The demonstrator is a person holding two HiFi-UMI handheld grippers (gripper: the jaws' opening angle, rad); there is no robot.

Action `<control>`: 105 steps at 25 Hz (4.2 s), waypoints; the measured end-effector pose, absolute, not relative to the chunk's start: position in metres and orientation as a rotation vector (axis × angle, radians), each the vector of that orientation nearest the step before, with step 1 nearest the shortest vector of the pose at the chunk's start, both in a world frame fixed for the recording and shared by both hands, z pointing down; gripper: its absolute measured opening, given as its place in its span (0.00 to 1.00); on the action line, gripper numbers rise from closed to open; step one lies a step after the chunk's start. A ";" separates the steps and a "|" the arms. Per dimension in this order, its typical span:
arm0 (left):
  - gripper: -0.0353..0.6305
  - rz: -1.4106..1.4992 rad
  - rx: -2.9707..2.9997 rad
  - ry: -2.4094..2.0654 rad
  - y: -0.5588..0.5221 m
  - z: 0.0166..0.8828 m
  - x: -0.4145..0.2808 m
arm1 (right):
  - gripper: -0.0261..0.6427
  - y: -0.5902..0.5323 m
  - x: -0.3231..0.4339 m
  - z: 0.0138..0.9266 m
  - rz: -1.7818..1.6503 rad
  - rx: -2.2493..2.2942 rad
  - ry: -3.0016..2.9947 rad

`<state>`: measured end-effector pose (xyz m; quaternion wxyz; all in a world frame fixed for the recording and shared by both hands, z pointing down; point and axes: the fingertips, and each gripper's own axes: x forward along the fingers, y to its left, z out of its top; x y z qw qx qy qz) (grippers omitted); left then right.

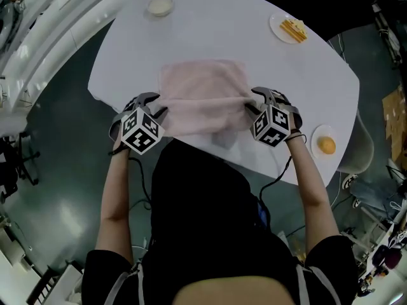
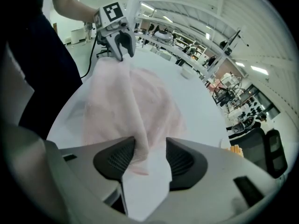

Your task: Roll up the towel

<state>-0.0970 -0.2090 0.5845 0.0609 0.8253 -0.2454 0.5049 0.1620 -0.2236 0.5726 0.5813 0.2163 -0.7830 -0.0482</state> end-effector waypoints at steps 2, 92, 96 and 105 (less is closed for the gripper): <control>0.32 1.531 2.492 -0.752 -0.202 0.580 -0.099 | 0.38 -0.221 0.165 0.566 -0.134 0.521 -1.827; 0.09 1.654 2.619 -0.908 -0.140 0.524 -0.094 | 0.10 -0.155 0.136 0.503 -0.388 0.528 -1.879; 0.09 1.662 2.632 -0.886 -0.164 0.520 -0.095 | 0.10 -0.178 0.135 0.500 -0.375 0.529 -1.873; 0.09 1.659 2.635 -0.836 -0.219 0.528 -0.100 | 0.10 -0.234 0.130 0.510 -0.331 0.555 -1.851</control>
